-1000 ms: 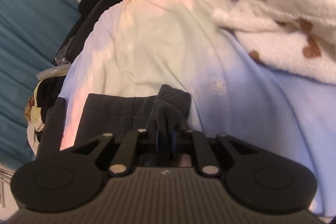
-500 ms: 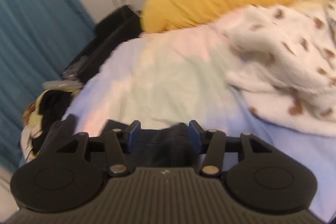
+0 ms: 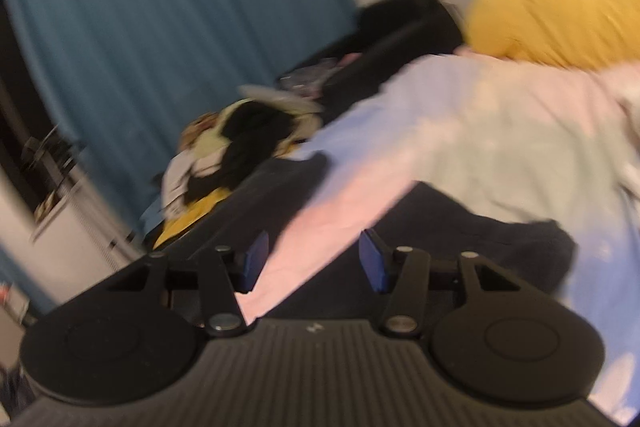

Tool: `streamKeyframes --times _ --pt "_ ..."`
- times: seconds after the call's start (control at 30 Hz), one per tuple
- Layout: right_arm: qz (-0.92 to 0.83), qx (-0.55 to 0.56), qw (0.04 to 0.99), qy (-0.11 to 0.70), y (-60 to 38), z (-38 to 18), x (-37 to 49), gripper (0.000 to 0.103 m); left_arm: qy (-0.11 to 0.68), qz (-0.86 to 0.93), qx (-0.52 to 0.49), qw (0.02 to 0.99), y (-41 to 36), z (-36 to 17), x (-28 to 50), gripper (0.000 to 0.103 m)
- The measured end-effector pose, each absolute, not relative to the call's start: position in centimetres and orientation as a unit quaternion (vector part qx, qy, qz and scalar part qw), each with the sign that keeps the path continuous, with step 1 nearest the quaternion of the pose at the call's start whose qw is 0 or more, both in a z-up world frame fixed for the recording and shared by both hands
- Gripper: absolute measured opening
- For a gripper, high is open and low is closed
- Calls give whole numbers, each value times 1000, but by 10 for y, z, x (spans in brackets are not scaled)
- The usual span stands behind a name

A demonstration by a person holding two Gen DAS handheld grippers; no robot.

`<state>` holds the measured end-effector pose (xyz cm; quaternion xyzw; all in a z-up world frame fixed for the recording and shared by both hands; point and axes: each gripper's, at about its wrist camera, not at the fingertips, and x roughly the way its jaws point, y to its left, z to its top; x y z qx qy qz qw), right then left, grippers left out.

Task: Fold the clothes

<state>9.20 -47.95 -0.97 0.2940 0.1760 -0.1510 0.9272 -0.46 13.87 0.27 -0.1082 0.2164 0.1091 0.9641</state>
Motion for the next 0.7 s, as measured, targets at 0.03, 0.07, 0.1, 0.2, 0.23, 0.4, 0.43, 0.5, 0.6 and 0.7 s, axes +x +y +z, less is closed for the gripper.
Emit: streamKeyframes --times 0.03,0.07,0.1,0.2,0.23,0.4,0.43,0.5,0.6,0.7 --pt "-139 285 932 178 -472 -8 96 52 218 104 -104 965 135 0 -2 87" --pt "-128 277 935 181 -464 -7 99 52 220 99 -99 966 132 -1 -2 87" --pt "-117 271 937 185 -455 -6 102 52 221 94 -94 966 128 -3 -1 87" --pt "-83 267 938 203 -431 -8 109 52 225 80 -83 968 120 -6 -1 87" --pt "-73 263 939 210 -423 -10 111 52 226 76 -79 968 118 -7 -1 87" --pt "-30 234 942 238 -389 -18 127 53 230 59 -61 970 106 -12 -1 88" --pt "-22 233 942 242 -385 -20 131 55 231 56 -58 970 104 -12 -2 88" --pt "-14 232 942 243 -380 -22 141 62 234 50 -54 970 102 -13 -2 88" --pt "-20 217 943 253 -379 -25 167 68 240 41 -50 969 98 -17 -1 88" --pt "-30 188 949 252 -399 -35 194 72 248 36 -45 967 94 -21 1 88"
